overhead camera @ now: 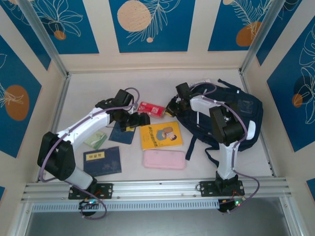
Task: Pack the student bag
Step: Pick up the loose stationery at the center of the table.
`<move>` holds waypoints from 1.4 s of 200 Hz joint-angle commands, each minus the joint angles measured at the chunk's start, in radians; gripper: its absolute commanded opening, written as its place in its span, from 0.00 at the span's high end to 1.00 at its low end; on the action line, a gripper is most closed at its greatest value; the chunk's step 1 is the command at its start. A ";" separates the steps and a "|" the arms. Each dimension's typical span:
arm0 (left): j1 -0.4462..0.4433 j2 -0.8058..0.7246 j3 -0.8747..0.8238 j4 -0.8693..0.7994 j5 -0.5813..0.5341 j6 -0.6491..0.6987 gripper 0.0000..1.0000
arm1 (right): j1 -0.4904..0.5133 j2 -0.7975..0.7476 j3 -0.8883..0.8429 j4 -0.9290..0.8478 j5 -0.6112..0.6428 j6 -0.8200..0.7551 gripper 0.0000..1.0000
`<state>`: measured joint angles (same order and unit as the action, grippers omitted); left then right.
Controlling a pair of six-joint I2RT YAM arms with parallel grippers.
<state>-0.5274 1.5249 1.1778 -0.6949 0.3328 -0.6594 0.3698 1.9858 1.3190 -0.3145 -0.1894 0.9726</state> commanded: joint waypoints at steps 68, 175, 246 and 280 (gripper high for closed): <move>0.015 0.030 -0.017 0.185 0.060 -0.275 0.00 | -0.032 -0.358 -0.192 0.009 -0.116 0.164 1.00; -0.174 0.057 0.228 -0.049 -0.125 0.225 0.00 | -0.138 -0.621 -0.197 -0.184 -0.282 0.141 1.00; -0.320 0.013 0.231 0.104 -0.289 0.510 0.00 | -0.119 -0.701 -0.162 -0.284 -0.270 0.215 1.00; -0.341 0.078 0.309 0.077 -0.286 0.563 0.00 | -0.087 -0.715 -0.172 -0.287 -0.277 0.239 1.00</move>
<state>-0.8463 1.5631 1.4220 -0.6216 0.0711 -0.1898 0.2592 1.2949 1.1259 -0.5716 -0.4274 1.1732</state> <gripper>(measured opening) 0.998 0.060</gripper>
